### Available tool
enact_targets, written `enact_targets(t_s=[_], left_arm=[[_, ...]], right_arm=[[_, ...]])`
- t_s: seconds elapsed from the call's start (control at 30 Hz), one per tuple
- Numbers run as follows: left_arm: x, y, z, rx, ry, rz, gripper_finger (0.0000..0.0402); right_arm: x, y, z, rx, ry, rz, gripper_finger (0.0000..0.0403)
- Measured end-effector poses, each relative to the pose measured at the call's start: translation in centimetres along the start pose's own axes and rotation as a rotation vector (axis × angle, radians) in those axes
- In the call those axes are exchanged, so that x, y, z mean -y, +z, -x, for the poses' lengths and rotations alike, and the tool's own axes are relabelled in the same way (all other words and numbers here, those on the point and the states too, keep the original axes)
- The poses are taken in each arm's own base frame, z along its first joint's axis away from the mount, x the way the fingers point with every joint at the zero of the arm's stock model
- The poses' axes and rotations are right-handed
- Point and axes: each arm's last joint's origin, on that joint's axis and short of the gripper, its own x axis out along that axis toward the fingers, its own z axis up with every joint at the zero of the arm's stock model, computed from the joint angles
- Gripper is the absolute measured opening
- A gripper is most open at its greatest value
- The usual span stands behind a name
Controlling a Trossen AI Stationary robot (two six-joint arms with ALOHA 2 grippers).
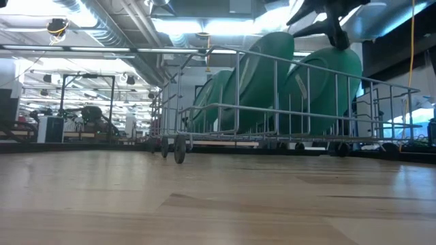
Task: Sort dishes
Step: Put the green plate in the dish rack, then return to Home Position
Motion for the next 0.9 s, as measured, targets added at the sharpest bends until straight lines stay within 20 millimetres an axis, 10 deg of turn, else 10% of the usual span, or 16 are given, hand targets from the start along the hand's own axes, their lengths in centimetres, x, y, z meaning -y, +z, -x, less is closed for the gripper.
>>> enact_targets(t_s=[0.3, 0.63, 0.9], left_arm=[[0.0, 0.0, 0.0, 0.000, -0.001, -0.007, 0.0004], [-0.8, 3.0, 3.1, 0.123, -0.058, -0.158, 0.0004], [-2.9, 3.0, 3.2, 0.364, 0.265, -0.549, 0.0004]], right_arm=[[-0.9, 0.8, 1.1, 0.022, 0.050, 0.115, 0.0134], [-6.1, 5.5, 8.0, 0.111, 0.313, 0.336, 0.0133], [-4.4, 4.9, 12.7, 0.080, 0.268, 0.515, 0.0134]])
